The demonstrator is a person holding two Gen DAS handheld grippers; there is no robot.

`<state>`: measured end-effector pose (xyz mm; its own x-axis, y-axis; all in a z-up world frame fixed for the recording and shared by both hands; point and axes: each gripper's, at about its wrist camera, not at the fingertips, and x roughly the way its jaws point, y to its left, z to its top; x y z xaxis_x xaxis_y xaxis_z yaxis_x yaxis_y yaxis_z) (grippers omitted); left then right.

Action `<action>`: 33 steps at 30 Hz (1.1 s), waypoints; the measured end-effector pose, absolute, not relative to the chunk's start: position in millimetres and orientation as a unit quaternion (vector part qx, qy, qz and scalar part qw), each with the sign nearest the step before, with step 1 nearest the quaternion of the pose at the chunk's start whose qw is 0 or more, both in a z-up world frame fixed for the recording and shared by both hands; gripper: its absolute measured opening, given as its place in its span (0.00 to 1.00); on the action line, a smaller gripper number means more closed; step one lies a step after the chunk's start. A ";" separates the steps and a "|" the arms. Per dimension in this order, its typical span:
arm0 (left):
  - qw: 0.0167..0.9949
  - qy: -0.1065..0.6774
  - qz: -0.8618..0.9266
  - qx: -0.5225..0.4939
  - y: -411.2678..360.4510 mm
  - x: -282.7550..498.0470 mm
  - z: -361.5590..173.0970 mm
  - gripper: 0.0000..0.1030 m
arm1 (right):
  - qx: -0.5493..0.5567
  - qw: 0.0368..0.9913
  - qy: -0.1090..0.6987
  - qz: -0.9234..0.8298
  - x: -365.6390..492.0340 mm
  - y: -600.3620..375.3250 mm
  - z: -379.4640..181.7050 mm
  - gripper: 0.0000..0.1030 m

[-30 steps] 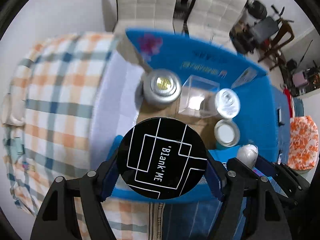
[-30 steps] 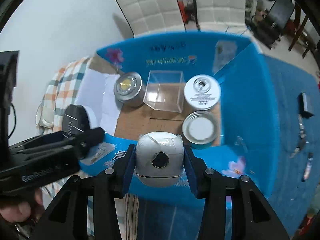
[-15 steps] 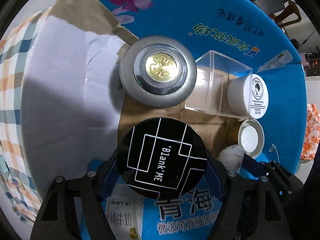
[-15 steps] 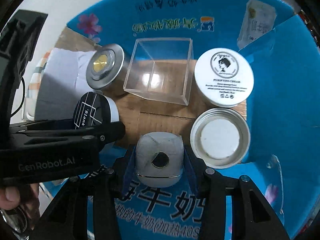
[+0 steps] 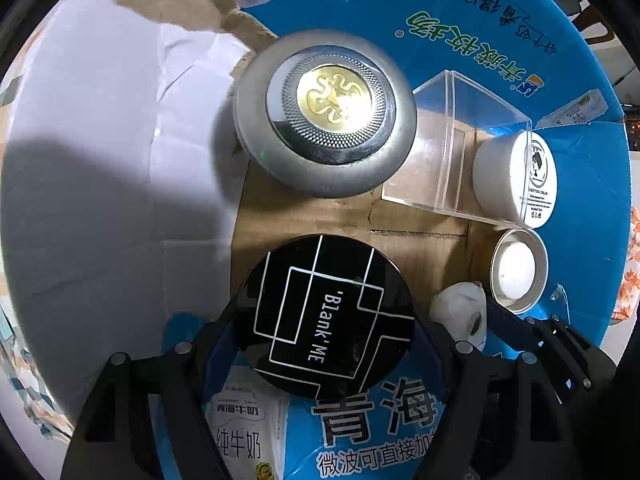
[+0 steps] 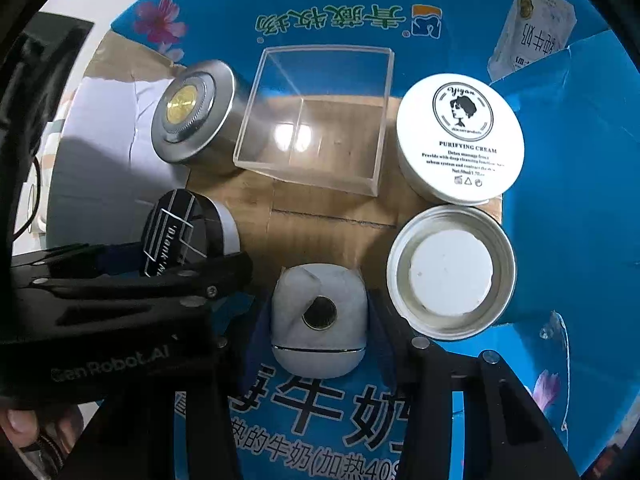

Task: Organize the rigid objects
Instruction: 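Lower the black tin with the left tool while the right tool lowers the white object into the box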

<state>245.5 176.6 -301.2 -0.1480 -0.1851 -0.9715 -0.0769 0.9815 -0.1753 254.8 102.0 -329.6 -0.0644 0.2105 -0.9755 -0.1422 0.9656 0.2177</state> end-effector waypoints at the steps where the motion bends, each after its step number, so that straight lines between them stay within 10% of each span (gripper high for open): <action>1: 0.649 0.755 -0.041 -0.089 176.9 244.3 -300.4 0.73 | 0.023 0.683 0.719 0.127 254.0 101.2 -330.9 0.48; 10: 0.681 0.726 -0.037 -0.089 166.8 224.5 -288.1 1.00 | 0.028 0.678 0.726 0.116 235.6 84.1 -331.9 0.67; 22: 0.765 0.638 -0.016 -0.086 162.8 193.7 -241.7 1.00 | 0.020 0.716 0.693 0.079 210.3 43.9 -300.5 0.89; 33: 0.835 0.550 0.014 0.017 154.0 162.0 -175.7 1.00 | -0.003 0.776 0.629 0.055 179.7 32.7 -232.0 0.91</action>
<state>162.0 154.0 -175.7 0.3954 0.0419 -0.9175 -0.0043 0.9990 0.0438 179.7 32.7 -232.0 0.2030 0.0812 -0.9758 -0.0880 0.9940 0.0644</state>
